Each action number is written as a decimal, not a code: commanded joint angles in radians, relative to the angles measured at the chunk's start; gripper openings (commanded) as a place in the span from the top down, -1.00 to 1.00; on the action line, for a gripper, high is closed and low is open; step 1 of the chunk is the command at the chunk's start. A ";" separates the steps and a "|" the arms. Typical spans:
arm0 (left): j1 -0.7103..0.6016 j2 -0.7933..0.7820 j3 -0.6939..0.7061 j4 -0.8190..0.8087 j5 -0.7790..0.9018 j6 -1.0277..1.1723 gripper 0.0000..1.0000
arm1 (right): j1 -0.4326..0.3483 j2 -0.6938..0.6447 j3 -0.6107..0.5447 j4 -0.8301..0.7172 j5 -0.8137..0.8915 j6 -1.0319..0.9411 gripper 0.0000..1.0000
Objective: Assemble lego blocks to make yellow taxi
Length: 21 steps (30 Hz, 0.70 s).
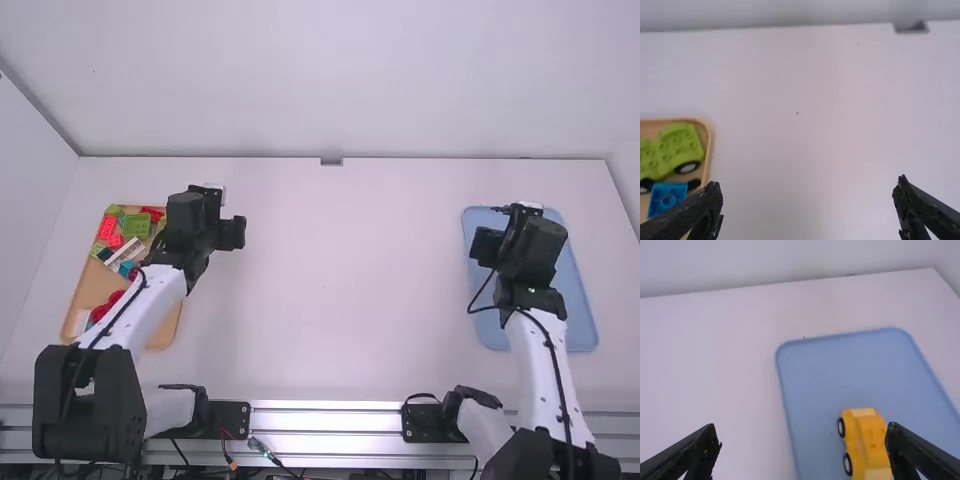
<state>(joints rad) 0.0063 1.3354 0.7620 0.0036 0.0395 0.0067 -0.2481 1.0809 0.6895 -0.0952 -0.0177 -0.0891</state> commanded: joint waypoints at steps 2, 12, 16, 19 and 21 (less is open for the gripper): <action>-0.006 -0.074 -0.055 -0.004 -0.039 -0.007 -0.64 | 0.059 -0.071 -0.063 0.048 0.018 0.089 -0.61; -0.006 -0.247 -0.229 -0.004 -0.039 -0.007 -0.29 | 0.248 -0.265 -0.257 0.095 0.018 0.089 -0.23; -0.006 -0.348 -0.329 -0.004 -0.039 -0.007 -0.09 | 0.248 -0.372 -0.365 0.095 0.018 0.089 -0.01; -0.006 -0.410 -0.391 -0.004 -0.039 -0.007 0.03 | 0.248 -0.436 -0.429 0.095 0.018 0.089 0.12; -0.006 -0.461 -0.442 -0.004 -0.039 -0.007 0.13 | 0.248 -0.487 -0.479 0.095 0.018 0.089 0.22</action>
<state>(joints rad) 0.0059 0.9234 0.3614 0.0040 0.0093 0.0063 0.0017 0.6346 0.2539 -0.0025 -0.0055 -0.0063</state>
